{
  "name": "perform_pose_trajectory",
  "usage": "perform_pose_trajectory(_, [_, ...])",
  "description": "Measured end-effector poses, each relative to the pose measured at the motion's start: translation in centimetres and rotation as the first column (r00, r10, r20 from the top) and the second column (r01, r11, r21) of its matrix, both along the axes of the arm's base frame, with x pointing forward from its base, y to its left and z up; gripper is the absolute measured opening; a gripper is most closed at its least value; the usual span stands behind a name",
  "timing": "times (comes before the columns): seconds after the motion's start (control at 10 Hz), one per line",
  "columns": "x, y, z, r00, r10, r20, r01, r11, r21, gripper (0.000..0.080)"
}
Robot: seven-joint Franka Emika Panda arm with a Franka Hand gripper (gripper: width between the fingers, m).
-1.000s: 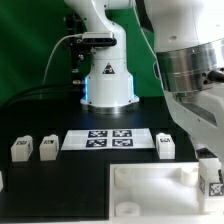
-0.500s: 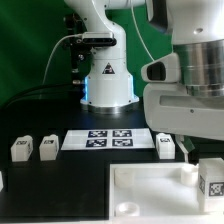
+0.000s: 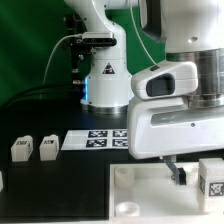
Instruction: Assemble one leg
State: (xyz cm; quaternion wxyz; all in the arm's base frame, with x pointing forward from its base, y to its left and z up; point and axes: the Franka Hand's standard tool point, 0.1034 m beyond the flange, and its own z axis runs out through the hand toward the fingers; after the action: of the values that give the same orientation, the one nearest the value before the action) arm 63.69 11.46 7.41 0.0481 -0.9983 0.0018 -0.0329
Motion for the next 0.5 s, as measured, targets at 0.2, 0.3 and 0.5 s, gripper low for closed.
perform_pose_trajectory(0.2, [-0.02, 0.01, -0.02, 1.0, -0.021, -0.003, 0.021, 1.0, 0.003, 0.0386])
perform_pose_trajectory(0.3, [-0.03, 0.04, -0.02, 0.988, -0.155, -0.017, 0.155, 0.988, 0.015, 0.0386])
perform_pose_trajectory(0.5, [-0.02, -0.15, -0.05, 0.934, -0.355, -0.042, 0.356, 0.934, 0.024, 0.0293])
